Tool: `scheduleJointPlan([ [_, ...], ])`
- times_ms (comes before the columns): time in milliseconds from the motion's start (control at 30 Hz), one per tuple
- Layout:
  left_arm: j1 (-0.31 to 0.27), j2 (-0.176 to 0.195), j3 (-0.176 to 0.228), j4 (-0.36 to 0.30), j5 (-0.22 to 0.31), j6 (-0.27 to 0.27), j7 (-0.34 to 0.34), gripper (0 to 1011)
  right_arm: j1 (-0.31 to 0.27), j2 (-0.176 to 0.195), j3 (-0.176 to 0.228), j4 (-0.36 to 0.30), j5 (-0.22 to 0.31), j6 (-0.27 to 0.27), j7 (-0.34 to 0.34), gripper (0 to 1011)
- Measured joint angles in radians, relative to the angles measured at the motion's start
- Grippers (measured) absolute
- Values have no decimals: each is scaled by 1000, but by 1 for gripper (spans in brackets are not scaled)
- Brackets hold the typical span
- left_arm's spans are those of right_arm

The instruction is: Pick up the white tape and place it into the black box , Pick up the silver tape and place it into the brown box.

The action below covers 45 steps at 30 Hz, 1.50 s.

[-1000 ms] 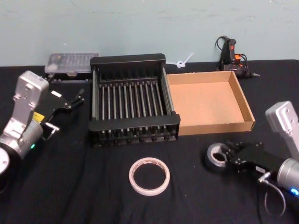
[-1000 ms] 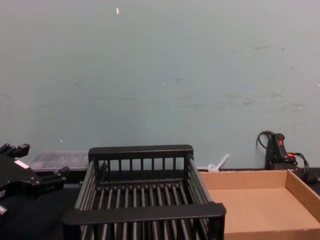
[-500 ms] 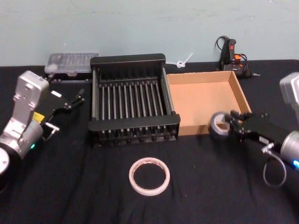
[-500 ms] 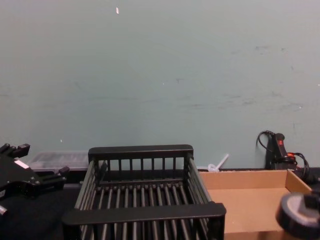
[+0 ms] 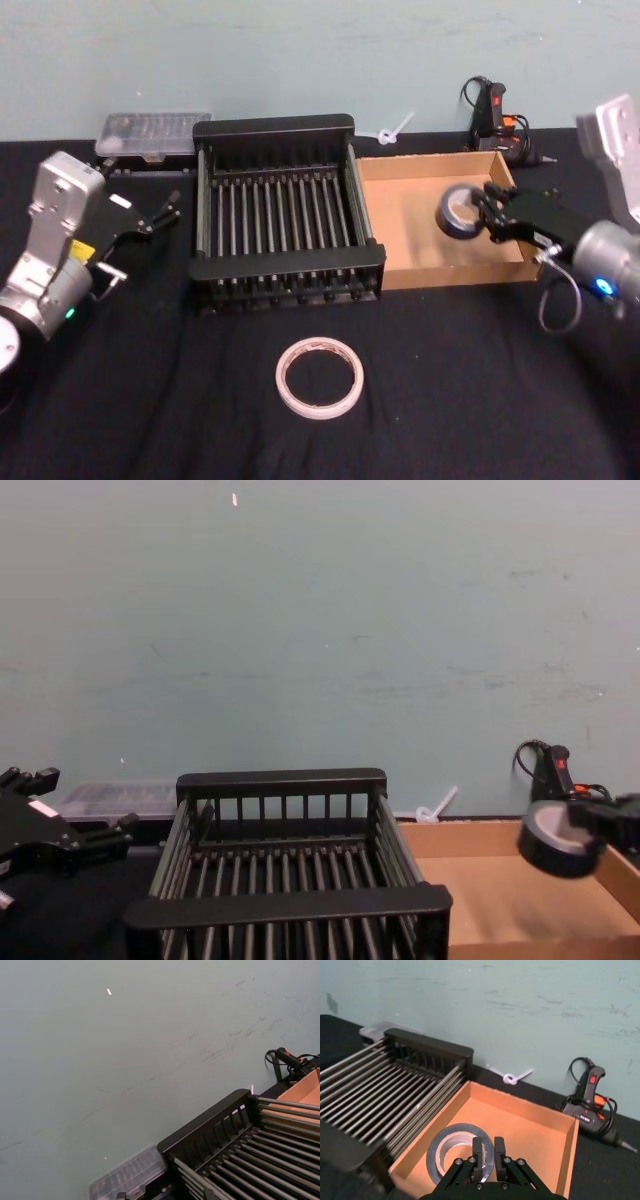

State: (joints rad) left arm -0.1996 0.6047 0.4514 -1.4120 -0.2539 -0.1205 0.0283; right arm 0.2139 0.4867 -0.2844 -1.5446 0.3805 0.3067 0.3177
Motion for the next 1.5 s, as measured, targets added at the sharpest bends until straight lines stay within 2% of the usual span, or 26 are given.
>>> scheduleJointPlan([
  [167,0,0,0,0,0,0,0,1002,89,-51,-21,95,-24,16,-11,145],
  [300,0,0,0,0,0,0,0,1001,132,-80,-31,155,-38,21,-16,144],
  [367,0,0,0,0,0,0,0,1001,168,-106,-39,210,-50,21,-18,144],
  [400,0,0,0,0,0,0,0,1001,168,-106,-39,210,-50,21,-18,144],
  [533,0,0,0,0,0,0,0,1001,214,-144,-48,295,-69,21,-24,144],
  [800,0,0,0,0,0,0,0,1001,258,-190,-56,393,-96,12,-25,144],
  [967,0,0,0,0,0,0,0,1001,268,-206,-59,427,-121,6,-34,144],
  [1300,0,0,0,0,0,0,0,1001,269,-205,-59,426,-120,5,-34,148],
  [1400,0,0,0,0,0,0,0,1001,268,-205,-59,425,-119,5,-34,183],
  [1433,0,0,0,0,0,0,0,1001,268,-204,-59,424,-118,6,-33,252],
  [1500,0,0,0,0,0,0,0,1001,268,-204,-58,424,-117,6,-33,279],
])
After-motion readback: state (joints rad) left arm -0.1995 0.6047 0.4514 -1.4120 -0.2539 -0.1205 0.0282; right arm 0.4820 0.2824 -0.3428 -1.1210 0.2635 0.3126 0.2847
